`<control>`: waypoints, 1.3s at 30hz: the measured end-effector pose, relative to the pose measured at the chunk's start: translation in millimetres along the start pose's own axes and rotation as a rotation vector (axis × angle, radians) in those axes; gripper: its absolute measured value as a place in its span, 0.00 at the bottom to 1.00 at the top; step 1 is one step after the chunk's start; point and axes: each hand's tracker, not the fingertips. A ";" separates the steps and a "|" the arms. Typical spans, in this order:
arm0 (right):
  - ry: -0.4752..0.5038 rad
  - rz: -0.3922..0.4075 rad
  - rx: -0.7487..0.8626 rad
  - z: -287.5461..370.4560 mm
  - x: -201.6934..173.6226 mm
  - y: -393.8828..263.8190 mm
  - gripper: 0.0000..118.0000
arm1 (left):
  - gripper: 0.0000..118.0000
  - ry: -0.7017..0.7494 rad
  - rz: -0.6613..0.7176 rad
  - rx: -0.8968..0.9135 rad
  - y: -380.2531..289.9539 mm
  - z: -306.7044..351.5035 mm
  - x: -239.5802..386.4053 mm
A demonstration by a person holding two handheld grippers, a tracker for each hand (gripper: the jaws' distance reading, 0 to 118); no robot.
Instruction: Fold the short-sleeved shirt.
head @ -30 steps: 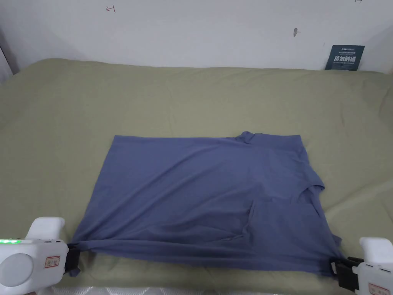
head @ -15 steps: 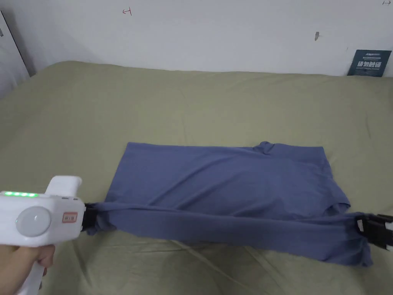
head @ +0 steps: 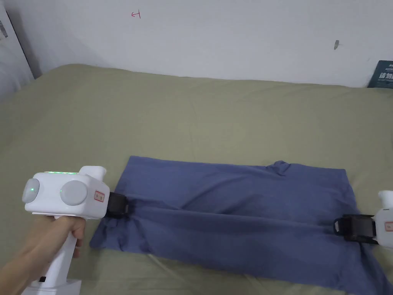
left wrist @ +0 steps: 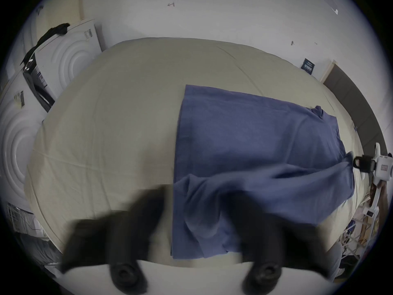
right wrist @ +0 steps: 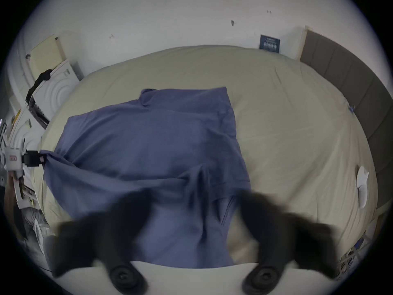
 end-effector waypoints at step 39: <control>0.000 -0.070 0.097 36.6 -2.3 -82.7 0.94 | 0.05 0.006 0.109 -0.001 -56.2 5.6 -2.4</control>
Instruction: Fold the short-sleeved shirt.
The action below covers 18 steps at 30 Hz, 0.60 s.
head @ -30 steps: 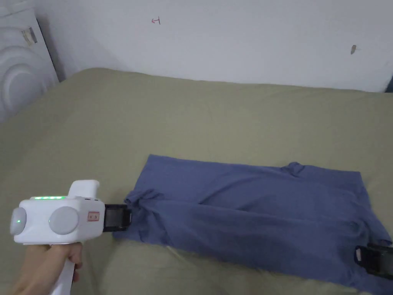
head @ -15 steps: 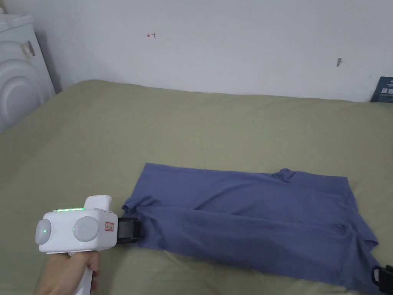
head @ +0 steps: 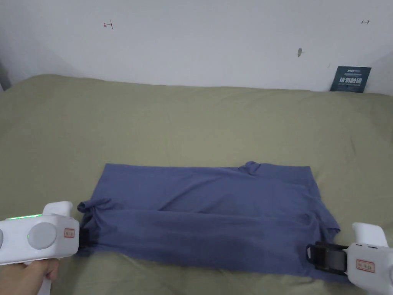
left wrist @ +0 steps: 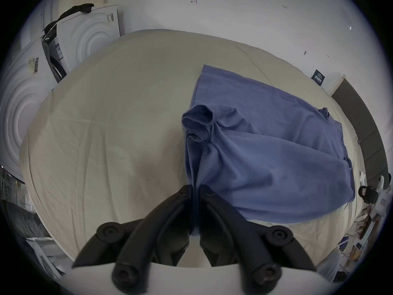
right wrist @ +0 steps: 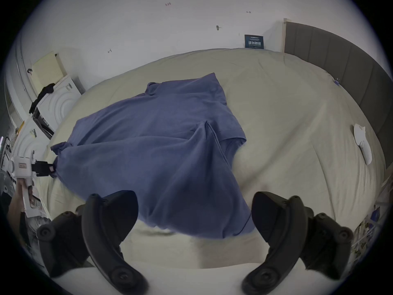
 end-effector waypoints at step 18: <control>0.021 0.066 -0.048 28.6 7.9 -11.7 0.08 | 0.04 0.071 -0.093 -0.010 -22.2 33.6 -13.6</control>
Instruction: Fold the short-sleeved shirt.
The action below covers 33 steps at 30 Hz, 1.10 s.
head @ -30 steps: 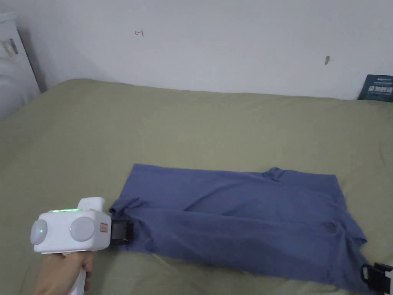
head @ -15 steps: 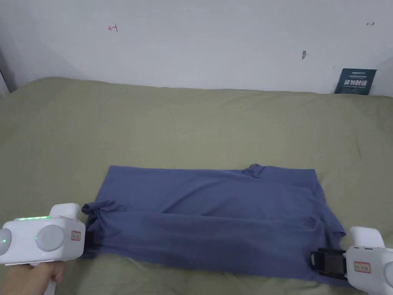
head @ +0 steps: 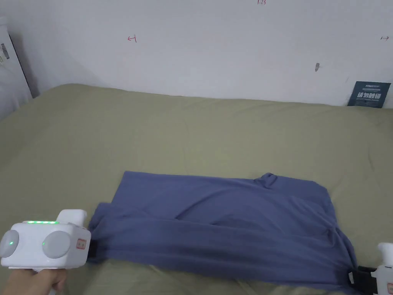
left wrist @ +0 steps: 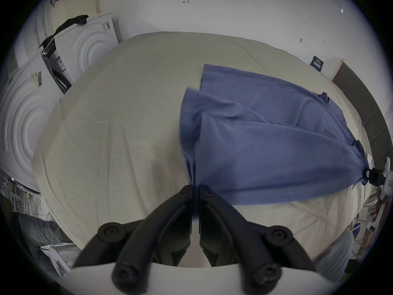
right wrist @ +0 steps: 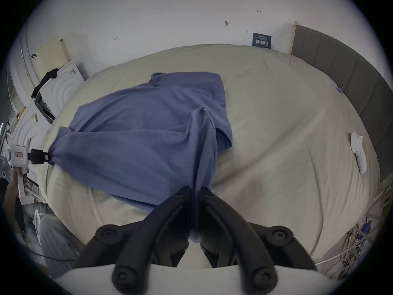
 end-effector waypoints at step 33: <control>0.042 -0.065 -0.015 3.0 12.2 -22.9 0.08 | 0.28 -0.077 -0.017 -0.003 13.5 -29.6 19.0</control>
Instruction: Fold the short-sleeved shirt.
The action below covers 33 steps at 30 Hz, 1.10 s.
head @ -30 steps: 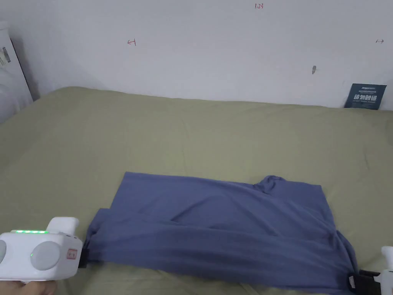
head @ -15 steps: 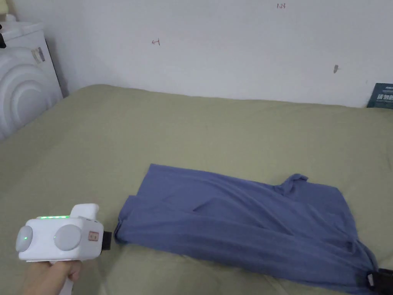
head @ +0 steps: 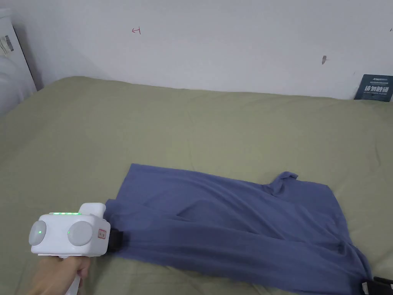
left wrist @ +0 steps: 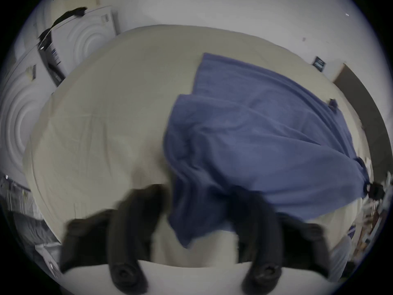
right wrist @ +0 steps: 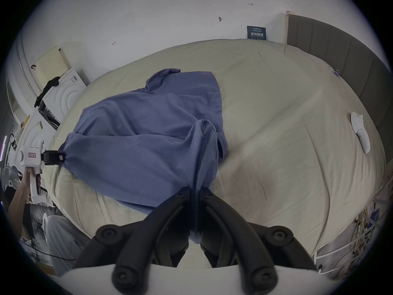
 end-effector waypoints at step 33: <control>-0.027 0.023 0.117 60.2 -15.7 0.7 0.96 | 0.98 0.031 0.004 0.126 -53.0 90.1 -21.0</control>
